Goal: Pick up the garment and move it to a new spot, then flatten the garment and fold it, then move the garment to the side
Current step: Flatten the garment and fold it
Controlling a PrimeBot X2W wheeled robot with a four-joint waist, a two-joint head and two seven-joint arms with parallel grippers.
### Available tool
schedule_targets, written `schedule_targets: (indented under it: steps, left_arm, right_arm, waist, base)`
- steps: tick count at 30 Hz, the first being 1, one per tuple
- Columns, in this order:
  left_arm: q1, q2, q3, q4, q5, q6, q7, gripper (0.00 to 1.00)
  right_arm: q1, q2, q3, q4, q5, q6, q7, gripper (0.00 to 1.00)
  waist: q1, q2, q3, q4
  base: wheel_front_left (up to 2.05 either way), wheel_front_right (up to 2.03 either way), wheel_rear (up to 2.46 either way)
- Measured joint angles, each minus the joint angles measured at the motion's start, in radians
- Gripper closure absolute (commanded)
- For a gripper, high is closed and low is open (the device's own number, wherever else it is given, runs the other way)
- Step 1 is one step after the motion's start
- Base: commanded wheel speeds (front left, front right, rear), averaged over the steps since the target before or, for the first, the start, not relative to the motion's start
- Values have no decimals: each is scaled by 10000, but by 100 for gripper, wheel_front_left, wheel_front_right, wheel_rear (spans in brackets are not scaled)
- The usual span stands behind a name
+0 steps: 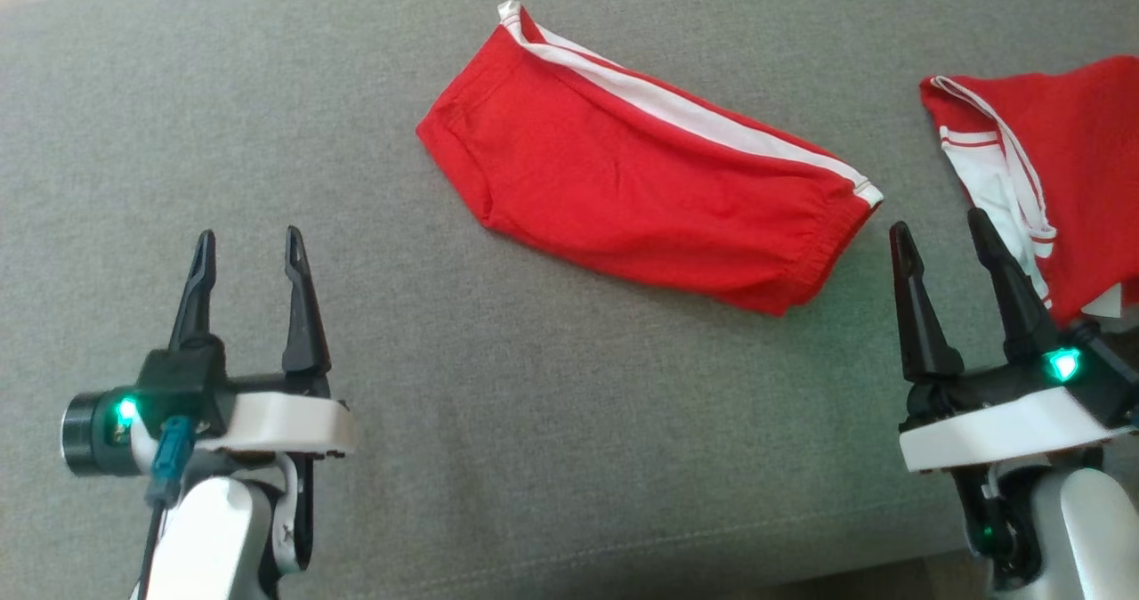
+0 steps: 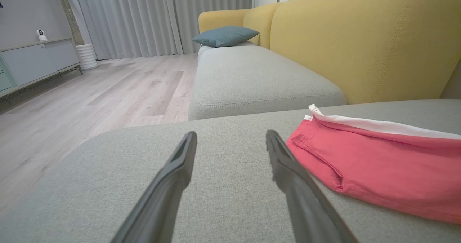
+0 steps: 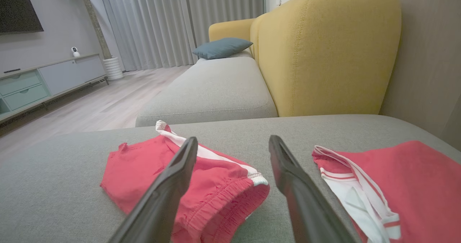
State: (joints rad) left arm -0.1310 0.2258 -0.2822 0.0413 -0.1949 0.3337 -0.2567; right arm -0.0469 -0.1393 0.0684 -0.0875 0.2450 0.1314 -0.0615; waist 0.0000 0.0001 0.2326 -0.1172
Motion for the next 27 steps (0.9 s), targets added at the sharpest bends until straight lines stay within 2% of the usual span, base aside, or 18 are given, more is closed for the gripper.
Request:
schedule_targets:
  steps: [3,6,11,18,22,27]
  left_arm:
    - [-51,-8,-40,44,0,-67,0,0]
    - [-546,-12,-378,309,10,-391,12,0]
    - [-3030,-119,-1104,1319,119,-1490,803,0]
    - [-6225,-596,-1570,4826,-468,-3219,2495,0]
    - [-7241,-616,-1651,6995,-464,-3618,3292,0]
    - [-8316,-646,-1916,8705,-238,-3599,4295,0]
  right_arm:
    - [-2,4,-25,-38,-2,0,2,0]
    - [-12,10,-86,-136,-2,0,2,0]
    - [-121,25,-98,-255,-84,0,4,0]
    - [-769,132,52,8,-71,0,-36,0]
    - [-867,322,257,276,-58,0,-142,0]
    - [-864,339,199,525,17,0,-184,0]
  waist:
    - [0,0,83,-2]
    - [0,0,267,3]
    - [0,0,820,-36]
    - [0,-1,1593,-464]
    - [0,0,1864,-865]
    - [0,0,2043,-1217]
  base:
    - [0,0,0]
    - [0,0,0]
    - [0,0,0]
    - [0,0,0]
    - [0,0,0]
    - [0,0,0]
